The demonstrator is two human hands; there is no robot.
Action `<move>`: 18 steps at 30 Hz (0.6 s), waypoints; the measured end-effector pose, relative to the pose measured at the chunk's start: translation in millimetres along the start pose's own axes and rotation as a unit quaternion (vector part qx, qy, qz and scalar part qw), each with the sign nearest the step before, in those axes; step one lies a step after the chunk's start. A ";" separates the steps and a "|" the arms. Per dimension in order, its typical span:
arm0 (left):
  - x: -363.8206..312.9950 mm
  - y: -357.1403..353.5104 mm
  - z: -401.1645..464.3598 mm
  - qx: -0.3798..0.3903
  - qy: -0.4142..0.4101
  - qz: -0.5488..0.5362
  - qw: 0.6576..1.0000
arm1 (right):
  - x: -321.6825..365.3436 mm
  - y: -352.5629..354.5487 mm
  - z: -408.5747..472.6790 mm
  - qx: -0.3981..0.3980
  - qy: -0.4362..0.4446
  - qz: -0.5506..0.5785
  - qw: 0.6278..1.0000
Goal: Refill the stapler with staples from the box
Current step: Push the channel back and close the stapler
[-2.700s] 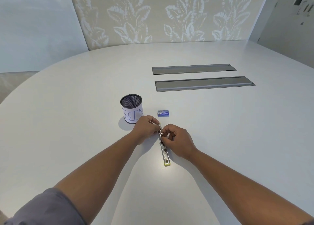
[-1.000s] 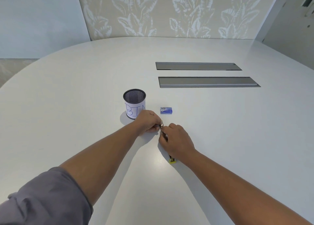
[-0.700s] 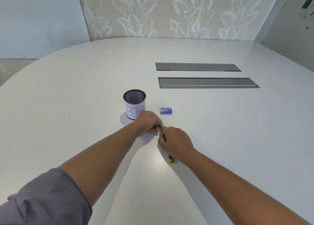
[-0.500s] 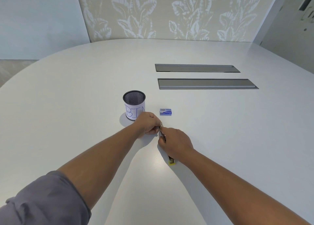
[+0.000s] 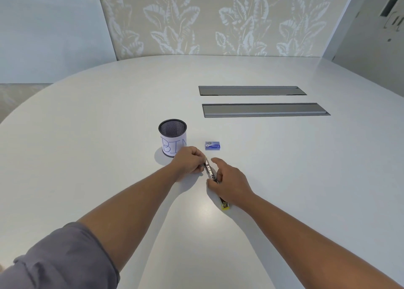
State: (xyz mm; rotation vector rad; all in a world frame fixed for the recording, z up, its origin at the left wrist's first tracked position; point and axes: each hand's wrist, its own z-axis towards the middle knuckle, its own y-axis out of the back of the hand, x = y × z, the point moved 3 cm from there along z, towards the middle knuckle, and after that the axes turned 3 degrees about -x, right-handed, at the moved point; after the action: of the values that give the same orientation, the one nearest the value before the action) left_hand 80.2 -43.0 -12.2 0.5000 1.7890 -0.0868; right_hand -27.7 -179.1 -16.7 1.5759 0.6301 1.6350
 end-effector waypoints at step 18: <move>6.2 0.9 -8.5 -0.031 -0.064 0.024 0.997 | 14.1 10.5 -5.3 0.080 -0.006 -0.039 0.996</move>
State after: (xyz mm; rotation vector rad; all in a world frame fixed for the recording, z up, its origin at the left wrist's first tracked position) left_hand 71.6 -37.7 -15.5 0.4833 1.6490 -0.0292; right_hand -34.0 -173.2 -0.5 1.6511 0.8246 1.5485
